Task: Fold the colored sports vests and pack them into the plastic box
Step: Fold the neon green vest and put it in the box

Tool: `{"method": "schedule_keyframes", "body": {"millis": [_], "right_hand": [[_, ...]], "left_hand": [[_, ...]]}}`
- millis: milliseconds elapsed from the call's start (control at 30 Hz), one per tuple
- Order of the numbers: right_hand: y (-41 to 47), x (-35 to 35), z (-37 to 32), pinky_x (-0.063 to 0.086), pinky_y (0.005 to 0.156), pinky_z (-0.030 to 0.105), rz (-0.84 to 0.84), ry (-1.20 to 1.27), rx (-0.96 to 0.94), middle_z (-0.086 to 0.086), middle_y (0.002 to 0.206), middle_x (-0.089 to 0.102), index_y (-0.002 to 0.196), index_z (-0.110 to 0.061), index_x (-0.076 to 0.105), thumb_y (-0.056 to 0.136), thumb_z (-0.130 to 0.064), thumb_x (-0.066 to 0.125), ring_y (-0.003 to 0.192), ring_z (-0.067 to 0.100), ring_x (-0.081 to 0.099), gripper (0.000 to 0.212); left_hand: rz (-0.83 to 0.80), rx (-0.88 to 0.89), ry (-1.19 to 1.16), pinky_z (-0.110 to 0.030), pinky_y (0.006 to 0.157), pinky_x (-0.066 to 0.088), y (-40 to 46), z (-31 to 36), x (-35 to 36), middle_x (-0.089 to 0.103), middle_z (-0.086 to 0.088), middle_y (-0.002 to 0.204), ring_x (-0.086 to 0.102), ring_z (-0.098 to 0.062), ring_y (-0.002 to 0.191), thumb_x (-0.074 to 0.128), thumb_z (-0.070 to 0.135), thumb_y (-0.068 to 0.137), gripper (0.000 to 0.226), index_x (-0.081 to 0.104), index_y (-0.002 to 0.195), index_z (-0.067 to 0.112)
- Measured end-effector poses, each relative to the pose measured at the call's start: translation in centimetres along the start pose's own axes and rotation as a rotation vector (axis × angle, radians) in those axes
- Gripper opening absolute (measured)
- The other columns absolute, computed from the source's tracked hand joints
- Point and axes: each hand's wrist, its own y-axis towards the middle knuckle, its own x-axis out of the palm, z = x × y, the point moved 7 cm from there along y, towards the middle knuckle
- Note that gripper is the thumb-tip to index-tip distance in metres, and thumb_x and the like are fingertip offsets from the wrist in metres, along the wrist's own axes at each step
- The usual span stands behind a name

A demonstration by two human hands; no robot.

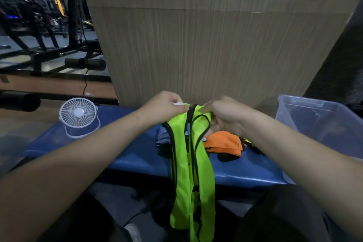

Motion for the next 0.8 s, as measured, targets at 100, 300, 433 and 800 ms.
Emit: {"method": "schedule_keyframes", "body": {"millis": [100,300,433,800], "right_hand": [[-0.2,0.9,0.0,0.061,0.053,0.038,-0.020,0.056,-0.006,0.028,0.077,0.066,0.111,0.021,0.058,0.095,0.005,0.047,0.059,0.036,0.068,0.025],[-0.5,1.4,0.3,0.060,0.053,0.035,-0.054,0.133,-0.025,0.031,0.084,0.063,0.117,0.019,0.052,0.097,0.003,0.045,0.059,0.035,0.070,0.026],[-0.9,2.0,0.1,0.061,0.054,0.037,-0.078,0.144,-0.031,0.030,0.091,0.062,0.111,0.006,0.055,0.099,0.003,0.043,0.057,0.032,0.071,0.017],[-0.6,1.7,0.0,0.063,0.065,0.044,-0.088,0.237,-0.039,0.029,0.087,0.066,0.112,0.017,0.056,0.096,0.002,0.046,0.067,0.037,0.070,0.024]], "left_hand": [[-0.015,0.021,-0.018,-0.021,0.057,0.040,-0.3,0.9,1.5,0.064,0.004,0.072,0.055,-0.006,0.065,0.072,0.024,0.088,0.011,0.069,0.083,0.014],[-0.057,0.030,-0.094,-0.013,0.059,0.044,-0.5,1.0,1.8,0.071,0.004,0.082,0.060,-0.001,0.070,0.069,0.019,0.089,0.005,0.072,0.085,0.017],[-0.155,0.063,-0.147,-0.007,0.060,0.041,-0.9,1.5,1.9,0.068,0.011,0.078,0.056,0.009,0.065,0.062,0.011,0.092,0.017,0.071,0.082,0.022],[-0.230,0.195,0.007,-0.023,0.080,0.049,-2.3,2.6,1.3,0.074,0.009,0.092,0.065,0.001,0.085,0.082,0.034,0.080,0.027,0.072,0.105,0.027]]}}
